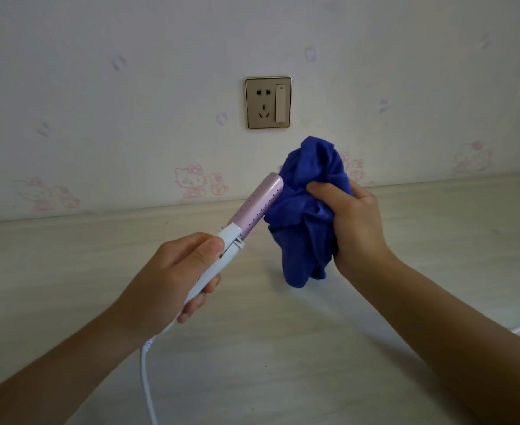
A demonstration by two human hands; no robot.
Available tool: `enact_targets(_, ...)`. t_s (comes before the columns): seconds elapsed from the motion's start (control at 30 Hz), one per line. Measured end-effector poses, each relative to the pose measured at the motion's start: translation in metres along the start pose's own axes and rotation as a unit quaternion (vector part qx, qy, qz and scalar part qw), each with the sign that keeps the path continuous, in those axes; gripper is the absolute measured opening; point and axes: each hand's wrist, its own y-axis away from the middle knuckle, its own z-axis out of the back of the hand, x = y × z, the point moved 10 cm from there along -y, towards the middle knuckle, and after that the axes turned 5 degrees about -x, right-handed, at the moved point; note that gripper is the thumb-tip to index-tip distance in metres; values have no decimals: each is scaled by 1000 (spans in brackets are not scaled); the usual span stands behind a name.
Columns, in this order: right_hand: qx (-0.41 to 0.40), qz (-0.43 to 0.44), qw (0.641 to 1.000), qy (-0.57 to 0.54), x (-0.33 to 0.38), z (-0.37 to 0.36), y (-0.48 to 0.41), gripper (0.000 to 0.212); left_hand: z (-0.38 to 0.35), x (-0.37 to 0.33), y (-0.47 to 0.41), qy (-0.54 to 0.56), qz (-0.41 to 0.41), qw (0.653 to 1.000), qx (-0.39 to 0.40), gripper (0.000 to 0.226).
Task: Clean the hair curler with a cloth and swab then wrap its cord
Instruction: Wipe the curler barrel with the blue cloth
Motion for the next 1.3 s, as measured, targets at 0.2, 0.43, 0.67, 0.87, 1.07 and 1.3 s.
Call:
enact_targets(0.2, -61, 16, 998, 23, -5, 15, -3, 22, -8, 19, 1, 207, 118, 970, 46, 60)
enact_targets(0.43, -62, 17, 997, 38, -5, 23, -6, 21, -23, 5, -3, 416, 137, 887, 145, 50)
enact_targets(0.67, 13, 43, 996, 73, -8, 2, -1, 9, -34, 2, 5, 554, 167, 781, 235, 51)
enact_targets(0.87, 35, 40, 997, 58, -15, -15, 2, 1, -26, -5, 12, 547, 164, 779, 261, 61)
enact_targets(1.07, 51, 60, 995, 58, -10, -19, 3, 11, -29, -10, 13, 542, 166, 775, 279, 62)
enact_targets(1.3, 45, 51, 996, 60, -11, -19, 5, 11, -21, -5, 11, 536, 145, 792, 254, 66)
